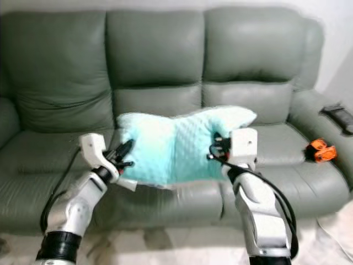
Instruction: Move the pillow to the sofa
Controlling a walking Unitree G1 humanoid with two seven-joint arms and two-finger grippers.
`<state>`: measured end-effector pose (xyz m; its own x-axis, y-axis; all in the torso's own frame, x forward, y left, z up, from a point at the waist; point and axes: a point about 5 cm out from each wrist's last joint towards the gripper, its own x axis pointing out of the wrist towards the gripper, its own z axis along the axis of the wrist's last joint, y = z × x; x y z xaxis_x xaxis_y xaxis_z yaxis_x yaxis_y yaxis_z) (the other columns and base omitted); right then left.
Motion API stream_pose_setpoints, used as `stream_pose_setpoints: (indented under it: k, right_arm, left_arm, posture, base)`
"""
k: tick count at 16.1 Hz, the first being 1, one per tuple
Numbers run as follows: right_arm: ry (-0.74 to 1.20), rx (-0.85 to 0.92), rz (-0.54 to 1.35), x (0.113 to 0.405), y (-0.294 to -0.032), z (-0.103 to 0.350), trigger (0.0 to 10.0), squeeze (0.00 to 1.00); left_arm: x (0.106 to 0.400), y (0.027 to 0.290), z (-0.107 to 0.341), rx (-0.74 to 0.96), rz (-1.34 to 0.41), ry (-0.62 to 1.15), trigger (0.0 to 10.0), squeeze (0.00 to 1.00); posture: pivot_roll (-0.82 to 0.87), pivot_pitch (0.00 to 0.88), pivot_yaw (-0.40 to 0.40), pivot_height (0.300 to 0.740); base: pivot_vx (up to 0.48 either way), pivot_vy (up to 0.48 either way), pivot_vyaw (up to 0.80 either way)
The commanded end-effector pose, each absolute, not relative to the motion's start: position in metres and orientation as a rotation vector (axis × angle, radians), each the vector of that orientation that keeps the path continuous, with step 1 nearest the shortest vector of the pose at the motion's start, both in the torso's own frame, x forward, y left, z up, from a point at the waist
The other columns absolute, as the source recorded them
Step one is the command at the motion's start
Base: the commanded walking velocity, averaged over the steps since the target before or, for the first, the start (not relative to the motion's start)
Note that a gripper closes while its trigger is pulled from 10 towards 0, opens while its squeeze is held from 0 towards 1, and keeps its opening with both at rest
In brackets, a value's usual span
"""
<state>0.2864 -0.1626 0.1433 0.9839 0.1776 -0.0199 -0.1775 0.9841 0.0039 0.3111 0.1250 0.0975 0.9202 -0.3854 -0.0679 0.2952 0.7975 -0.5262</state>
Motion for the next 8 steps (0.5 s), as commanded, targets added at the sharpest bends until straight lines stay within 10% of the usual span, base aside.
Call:
stream_pose_setpoints:
  k: [1,8]
  right_arm:
    - [-0.016,0.011,0.223,0.2869,-0.1505,0.1507,10.0,0.0]
    - [-0.017,0.014,0.226,0.2865,-0.1498,0.1506,10.0,0.0]
  left_arm:
    - [0.3115,0.1391,0.1013,-0.514,-0.329,0.15,10.0,0.0]
    - [0.3104,0.1351,0.1016,-0.517,-0.34,0.147,10.0,0.0]
  posture:
    - [-0.2,0.0,0.024,0.74]
    - [-0.2,0.0,0.024,0.74]
  base:
    - [0.24,0.0,0.0]
    - [0.116,0.0,0.0]
